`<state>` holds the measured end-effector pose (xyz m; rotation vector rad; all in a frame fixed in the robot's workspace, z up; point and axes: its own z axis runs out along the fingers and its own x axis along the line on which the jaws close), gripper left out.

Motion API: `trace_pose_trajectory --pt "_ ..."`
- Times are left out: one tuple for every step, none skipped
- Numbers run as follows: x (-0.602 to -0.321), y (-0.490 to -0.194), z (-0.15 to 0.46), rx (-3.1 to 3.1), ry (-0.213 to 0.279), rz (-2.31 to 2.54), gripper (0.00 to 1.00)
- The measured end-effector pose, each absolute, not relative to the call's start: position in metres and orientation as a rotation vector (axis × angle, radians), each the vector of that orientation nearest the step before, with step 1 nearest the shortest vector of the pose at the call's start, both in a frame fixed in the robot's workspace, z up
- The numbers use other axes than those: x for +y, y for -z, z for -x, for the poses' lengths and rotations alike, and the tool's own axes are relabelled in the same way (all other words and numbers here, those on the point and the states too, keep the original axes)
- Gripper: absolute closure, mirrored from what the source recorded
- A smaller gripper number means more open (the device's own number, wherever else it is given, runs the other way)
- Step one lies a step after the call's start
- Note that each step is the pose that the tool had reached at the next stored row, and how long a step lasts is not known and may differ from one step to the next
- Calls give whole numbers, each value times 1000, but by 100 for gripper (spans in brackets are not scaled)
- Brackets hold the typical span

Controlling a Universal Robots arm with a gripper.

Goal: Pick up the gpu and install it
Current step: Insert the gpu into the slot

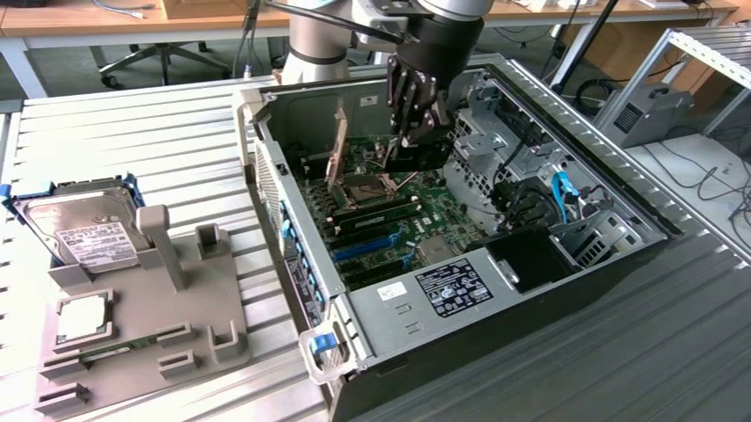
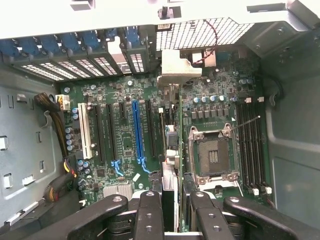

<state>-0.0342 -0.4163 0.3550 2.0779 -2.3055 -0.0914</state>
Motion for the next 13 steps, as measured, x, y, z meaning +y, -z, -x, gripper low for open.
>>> trace_pose_trajectory --pt "-416 -355 34 -2305 91 -2078 74" --pt "-416 -355 34 -2305 91 -2078 74" --pt "-417 -354 34 -2305 91 -2078 74" --pt "-417 -354 34 -2305 91 -2078 74" --pt "-417 -354 34 -2305 91 -2078 74" --pt "-417 -354 34 -2305 91 -2078 74" --pt "-417 -354 34 -2305 91 -2078 74" --pt "-417 -353 34 -2306 91 -2078 74" --pt "-417 -353 34 -2305 91 -2078 74" --pt "-417 -353 35 -2305 91 -2078 74" --pt "-417 -353 35 -2306 91 -2078 74" --pt "-417 -352 35 -2305 91 -2078 74" --pt "-417 -352 35 -2305 91 -2078 74"
